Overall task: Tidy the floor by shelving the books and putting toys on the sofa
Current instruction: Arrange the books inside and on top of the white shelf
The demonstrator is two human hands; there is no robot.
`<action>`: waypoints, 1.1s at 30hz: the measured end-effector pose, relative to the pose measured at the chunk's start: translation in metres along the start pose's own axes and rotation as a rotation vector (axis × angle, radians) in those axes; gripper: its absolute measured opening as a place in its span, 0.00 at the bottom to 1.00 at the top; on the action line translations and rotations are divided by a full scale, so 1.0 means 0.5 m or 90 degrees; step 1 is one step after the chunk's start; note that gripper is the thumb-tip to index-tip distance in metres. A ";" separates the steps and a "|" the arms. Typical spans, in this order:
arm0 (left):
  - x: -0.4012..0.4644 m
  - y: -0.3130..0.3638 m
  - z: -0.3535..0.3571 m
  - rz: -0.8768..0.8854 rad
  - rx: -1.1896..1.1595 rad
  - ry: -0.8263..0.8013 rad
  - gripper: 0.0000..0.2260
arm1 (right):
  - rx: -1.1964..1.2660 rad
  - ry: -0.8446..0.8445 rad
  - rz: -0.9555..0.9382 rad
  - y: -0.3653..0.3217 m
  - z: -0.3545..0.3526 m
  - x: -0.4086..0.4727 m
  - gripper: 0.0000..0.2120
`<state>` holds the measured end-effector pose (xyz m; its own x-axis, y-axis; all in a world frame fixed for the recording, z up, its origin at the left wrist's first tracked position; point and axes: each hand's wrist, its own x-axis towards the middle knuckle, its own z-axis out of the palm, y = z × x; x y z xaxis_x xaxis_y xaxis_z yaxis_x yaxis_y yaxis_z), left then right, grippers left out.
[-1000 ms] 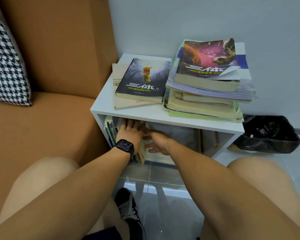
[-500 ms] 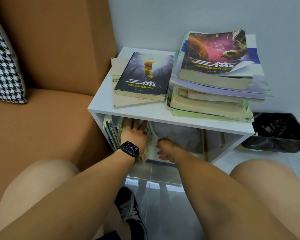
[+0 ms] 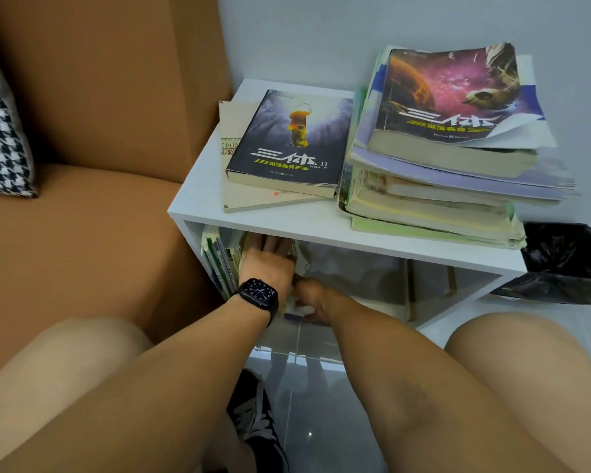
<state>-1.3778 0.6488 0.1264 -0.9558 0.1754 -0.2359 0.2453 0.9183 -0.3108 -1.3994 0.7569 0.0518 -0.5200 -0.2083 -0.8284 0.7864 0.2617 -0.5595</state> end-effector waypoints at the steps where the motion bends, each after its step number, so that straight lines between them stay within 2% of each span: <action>1: 0.000 0.000 0.000 0.001 -0.001 -0.003 0.12 | -0.046 0.013 -0.004 -0.002 -0.002 -0.006 0.12; 5: -0.011 0.014 -0.022 -0.015 -0.006 -0.008 0.13 | -0.205 0.112 -0.022 -0.005 -0.021 -0.021 0.18; 8: -0.019 0.023 -0.040 -0.020 -0.017 -0.022 0.12 | -0.337 0.146 -0.069 -0.016 -0.036 -0.060 0.18; 12: -0.041 0.031 -0.080 0.009 -0.040 -0.001 0.14 | -0.604 0.194 -0.149 -0.026 -0.040 -0.130 0.16; 15: -0.082 0.037 -0.128 0.068 -0.108 -0.023 0.17 | -0.808 0.189 -0.182 -0.022 -0.034 -0.221 0.10; 18: -0.141 0.026 -0.172 0.155 -0.262 -0.109 0.12 | -0.941 0.154 -0.189 -0.018 -0.029 -0.348 0.08; 20: -0.175 0.003 -0.204 0.201 -0.384 -0.145 0.12 | -0.929 0.163 -0.237 -0.025 -0.032 -0.423 0.07; 21: -0.188 -0.013 -0.219 0.209 -0.432 -0.125 0.12 | -0.921 0.180 -0.266 -0.034 -0.030 -0.455 0.08; 23: -0.204 -0.041 -0.250 0.194 -0.497 -0.036 0.12 | -0.906 0.235 -0.346 -0.053 -0.023 -0.503 0.09; 26: -0.211 -0.064 -0.292 0.095 -0.643 0.135 0.13 | -0.804 0.362 -0.497 -0.088 -0.015 -0.541 0.09; 29: -0.207 -0.076 -0.316 0.028 -0.817 0.295 0.03 | -0.657 0.466 -0.629 -0.114 -0.026 -0.552 0.03; 33: -0.164 -0.108 -0.304 -0.067 -0.850 0.397 0.04 | -0.613 0.597 -0.785 -0.166 -0.060 -0.565 0.04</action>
<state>-1.3371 0.6387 0.3026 -0.9579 -0.1081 0.2658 0.1748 0.5148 0.8393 -1.3277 0.8223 0.3313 -0.8499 -0.2313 0.4734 -0.4156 0.8466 -0.3326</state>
